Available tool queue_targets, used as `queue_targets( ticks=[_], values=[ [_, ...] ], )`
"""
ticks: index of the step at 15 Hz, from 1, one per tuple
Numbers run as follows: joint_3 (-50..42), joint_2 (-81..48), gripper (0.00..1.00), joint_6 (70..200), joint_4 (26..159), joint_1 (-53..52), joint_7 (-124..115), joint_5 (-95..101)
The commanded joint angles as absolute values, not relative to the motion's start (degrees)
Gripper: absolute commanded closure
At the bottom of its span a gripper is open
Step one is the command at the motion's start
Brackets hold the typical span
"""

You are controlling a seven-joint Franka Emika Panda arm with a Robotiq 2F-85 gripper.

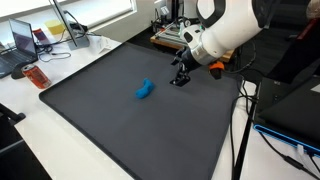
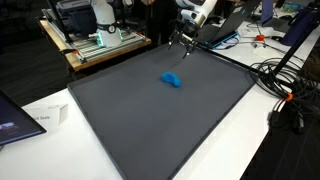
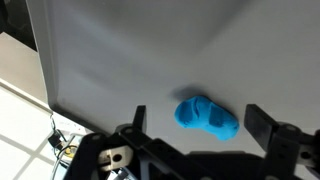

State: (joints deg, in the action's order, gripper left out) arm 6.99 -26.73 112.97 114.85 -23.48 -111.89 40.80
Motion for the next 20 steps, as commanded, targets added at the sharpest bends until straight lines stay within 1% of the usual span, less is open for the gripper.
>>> queue_targets(
  ticks=[1,6,20],
  values=[
    [8.1,-28.1,0.00,108.9,110.7,-22.8,-108.3,37.1],
    [7.7,-28.7,0.00,105.7,106.3,-22.0,-102.4,34.0],
    [4.2,-31.3,0.00,108.1,97.1,-15.8,-72.6,27.9]
  ],
)
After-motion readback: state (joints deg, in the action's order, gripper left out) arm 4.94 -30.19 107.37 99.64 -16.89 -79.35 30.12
